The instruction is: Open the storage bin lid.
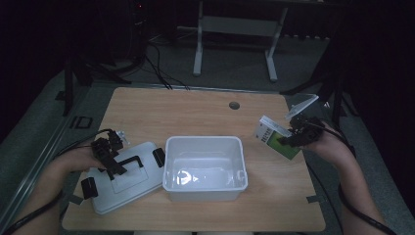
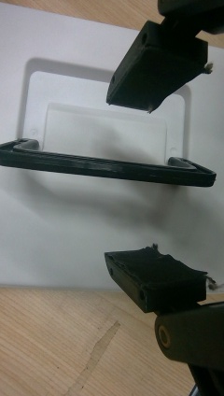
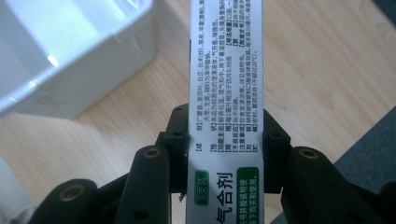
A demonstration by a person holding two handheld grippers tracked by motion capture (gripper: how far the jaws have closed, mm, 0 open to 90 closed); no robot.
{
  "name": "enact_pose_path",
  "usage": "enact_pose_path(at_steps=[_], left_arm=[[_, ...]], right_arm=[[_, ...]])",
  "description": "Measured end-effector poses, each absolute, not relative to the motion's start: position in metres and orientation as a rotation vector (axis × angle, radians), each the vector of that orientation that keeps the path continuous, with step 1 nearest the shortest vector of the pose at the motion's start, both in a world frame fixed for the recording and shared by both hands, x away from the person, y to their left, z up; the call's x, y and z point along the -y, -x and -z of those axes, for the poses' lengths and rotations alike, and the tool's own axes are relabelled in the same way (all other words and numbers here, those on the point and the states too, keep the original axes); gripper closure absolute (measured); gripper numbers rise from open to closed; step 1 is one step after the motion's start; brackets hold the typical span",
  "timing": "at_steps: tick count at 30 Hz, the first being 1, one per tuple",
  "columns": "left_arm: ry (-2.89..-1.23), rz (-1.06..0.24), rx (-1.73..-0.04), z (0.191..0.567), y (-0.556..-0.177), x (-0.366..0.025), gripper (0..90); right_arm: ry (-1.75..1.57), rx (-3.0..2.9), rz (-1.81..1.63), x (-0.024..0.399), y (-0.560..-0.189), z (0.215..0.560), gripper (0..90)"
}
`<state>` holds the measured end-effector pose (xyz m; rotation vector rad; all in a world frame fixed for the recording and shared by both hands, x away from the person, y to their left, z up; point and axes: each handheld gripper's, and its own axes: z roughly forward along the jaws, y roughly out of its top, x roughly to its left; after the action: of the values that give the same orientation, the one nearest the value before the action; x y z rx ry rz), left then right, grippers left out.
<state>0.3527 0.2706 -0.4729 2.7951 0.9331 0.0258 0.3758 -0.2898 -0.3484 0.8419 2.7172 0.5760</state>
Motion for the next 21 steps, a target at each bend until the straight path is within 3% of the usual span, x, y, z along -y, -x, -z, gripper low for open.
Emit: enact_pose_path(at_steps=[10,21], left_arm=[[-2.794,-0.024,-0.928,0.472,-0.352,-0.269,20.8],[-2.791,-0.027,-0.915,0.473,-0.351,-0.265,20.8]], right_arm=[[-0.626,-2.768,-0.655,0.251,-0.362,0.319,64.1],[-0.399,-2.845,-0.683,0.201,-0.348,0.308,64.1]])
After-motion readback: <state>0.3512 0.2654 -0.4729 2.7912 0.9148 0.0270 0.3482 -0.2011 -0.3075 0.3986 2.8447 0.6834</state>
